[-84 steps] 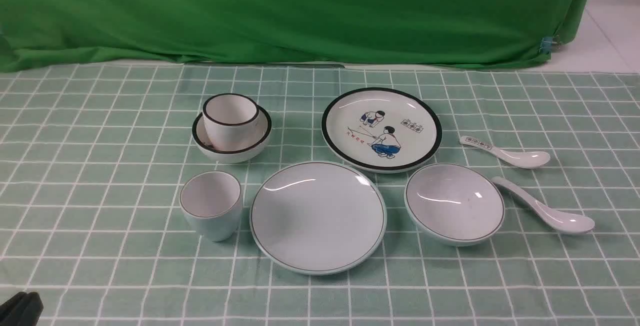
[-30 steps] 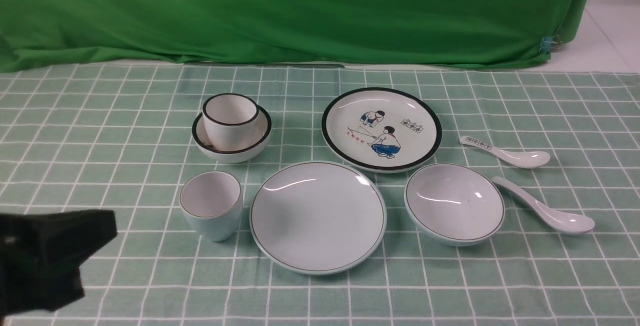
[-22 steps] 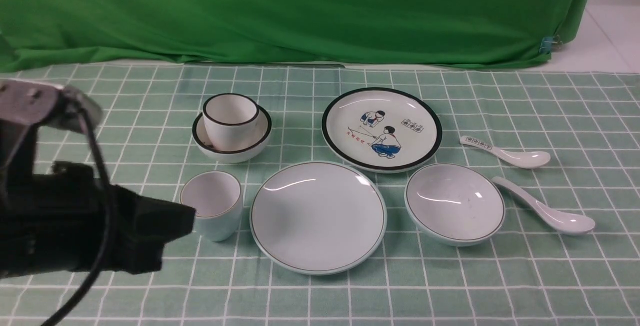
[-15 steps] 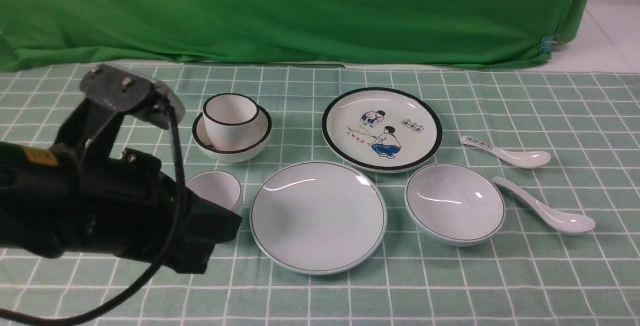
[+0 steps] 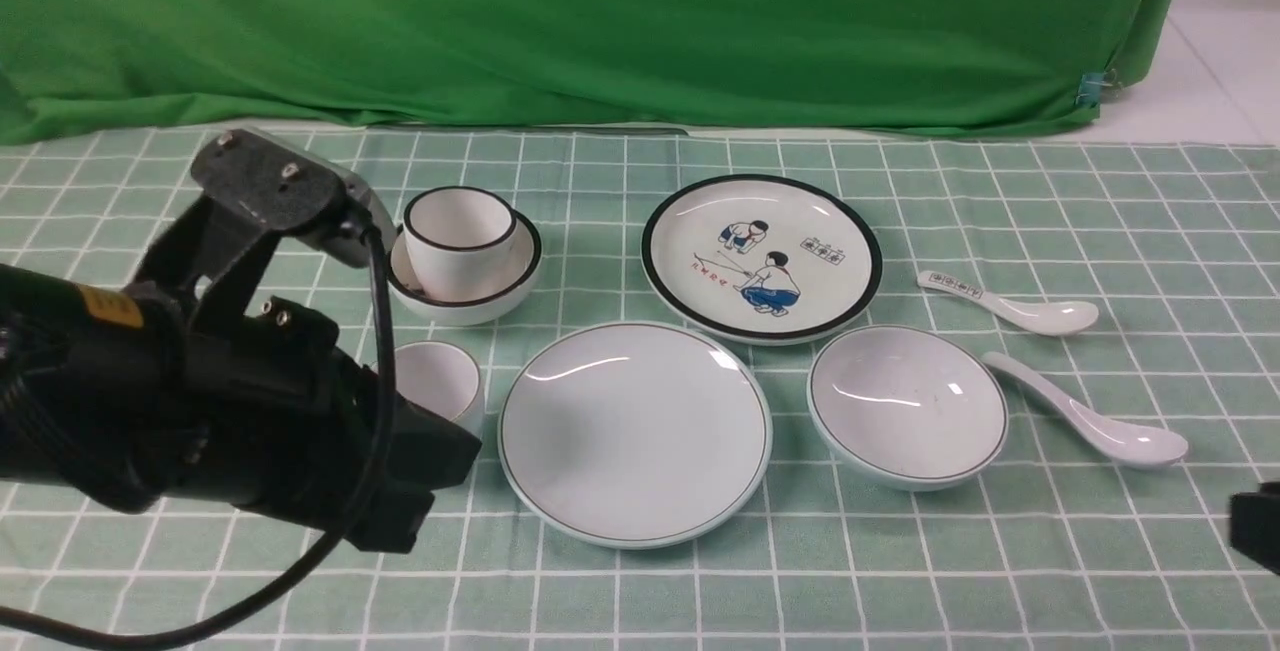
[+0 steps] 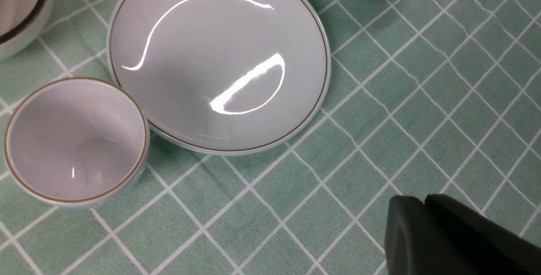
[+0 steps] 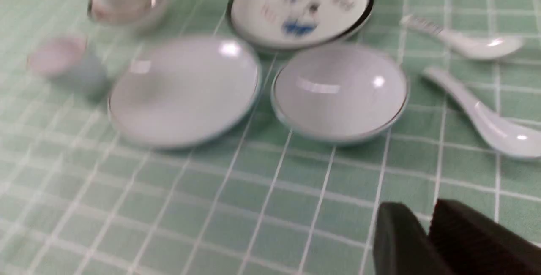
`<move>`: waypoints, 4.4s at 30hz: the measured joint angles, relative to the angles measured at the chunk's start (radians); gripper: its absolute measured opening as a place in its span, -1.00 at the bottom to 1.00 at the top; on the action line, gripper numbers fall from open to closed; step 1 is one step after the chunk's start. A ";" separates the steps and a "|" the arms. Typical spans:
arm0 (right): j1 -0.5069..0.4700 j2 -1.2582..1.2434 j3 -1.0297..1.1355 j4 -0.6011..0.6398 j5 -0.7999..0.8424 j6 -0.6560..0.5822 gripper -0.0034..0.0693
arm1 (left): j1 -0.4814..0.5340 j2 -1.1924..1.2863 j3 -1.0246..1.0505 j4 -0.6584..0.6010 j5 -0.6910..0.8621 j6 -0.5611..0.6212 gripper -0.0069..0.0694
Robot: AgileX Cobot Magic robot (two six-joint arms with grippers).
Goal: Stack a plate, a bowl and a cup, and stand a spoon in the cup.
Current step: Use the right arm to grab a blue rice bowl, then use the right arm to put the blue rice bowl into the blue large plate in the middle, then use the left arm to grab a blue teacup
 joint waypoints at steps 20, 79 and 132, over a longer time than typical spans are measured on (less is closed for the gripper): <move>0.133 1.009 -0.467 -0.018 0.005 -0.353 0.51 | 0.000 -0.507 0.000 0.004 0.068 -0.022 -0.77; 0.476 1.355 -0.916 -0.189 0.001 -0.184 -0.45 | 0.000 -0.510 0.000 0.056 0.126 -0.016 -0.77; 0.518 0.229 -0.106 -0.227 0.199 0.130 -0.75 | -0.038 0.738 -0.525 0.506 0.224 -0.172 0.17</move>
